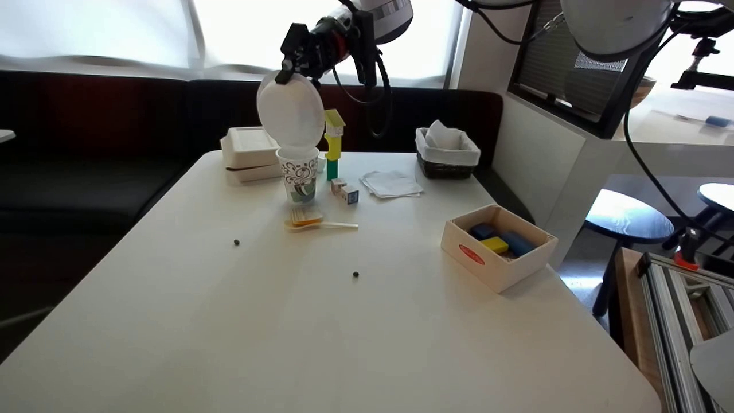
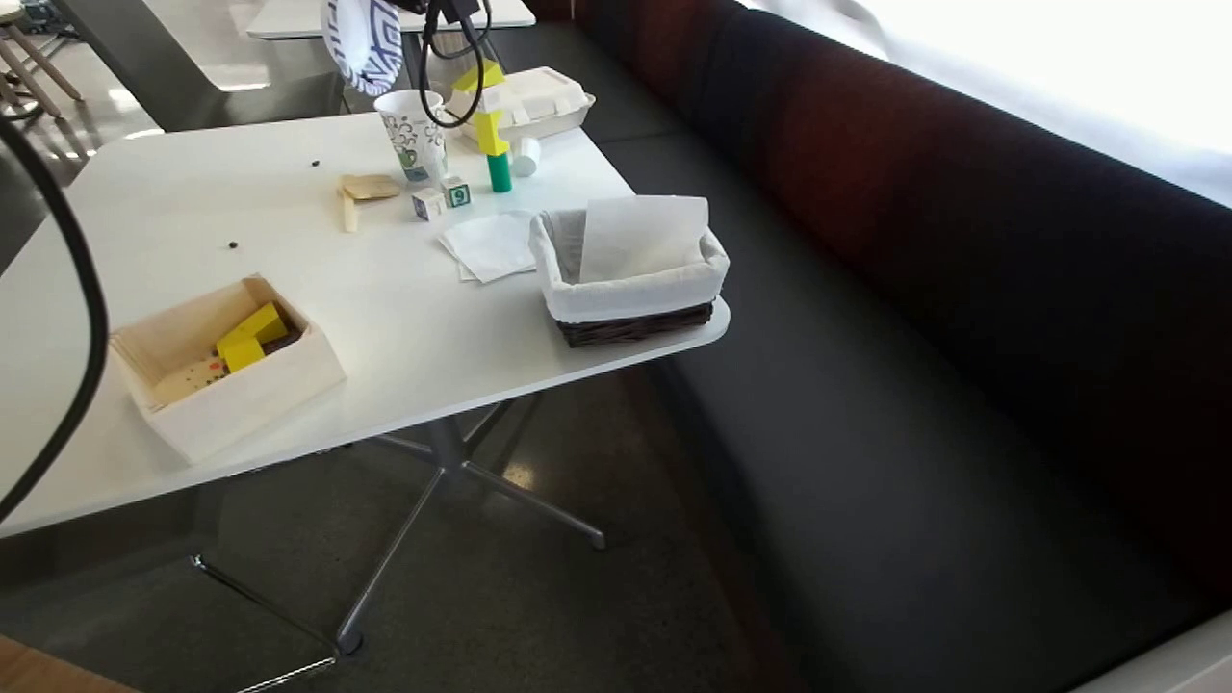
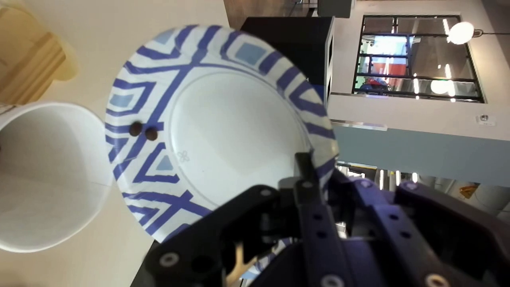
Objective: Pour the contents in the bowl into the coffee cup.
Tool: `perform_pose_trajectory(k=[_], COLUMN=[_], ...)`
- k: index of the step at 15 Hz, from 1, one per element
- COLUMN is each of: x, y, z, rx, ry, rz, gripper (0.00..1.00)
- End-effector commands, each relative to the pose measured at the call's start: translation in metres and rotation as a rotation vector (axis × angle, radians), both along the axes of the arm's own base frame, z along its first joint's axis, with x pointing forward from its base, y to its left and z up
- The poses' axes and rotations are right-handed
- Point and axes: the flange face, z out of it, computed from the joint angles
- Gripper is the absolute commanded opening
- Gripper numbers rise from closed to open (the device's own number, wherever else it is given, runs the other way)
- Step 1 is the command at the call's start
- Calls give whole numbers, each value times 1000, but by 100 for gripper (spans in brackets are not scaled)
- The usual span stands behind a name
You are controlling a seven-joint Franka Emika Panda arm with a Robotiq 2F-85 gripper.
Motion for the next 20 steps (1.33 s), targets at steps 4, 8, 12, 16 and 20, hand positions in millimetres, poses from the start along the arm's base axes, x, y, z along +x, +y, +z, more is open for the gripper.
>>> perform_pose_trajectory(k=[4, 8, 12, 16, 20], x=[-2, -5, -7, -12, -13], y=[-8, -15, -21, -23, -26], z=[-4, -2, 0, 0, -1], rx=[63, 94, 134, 203, 253], ry=[-34, -58, -75, -82, -90], rz=[14, 19, 24, 47, 49], gripper=[2, 2, 2, 2, 2])
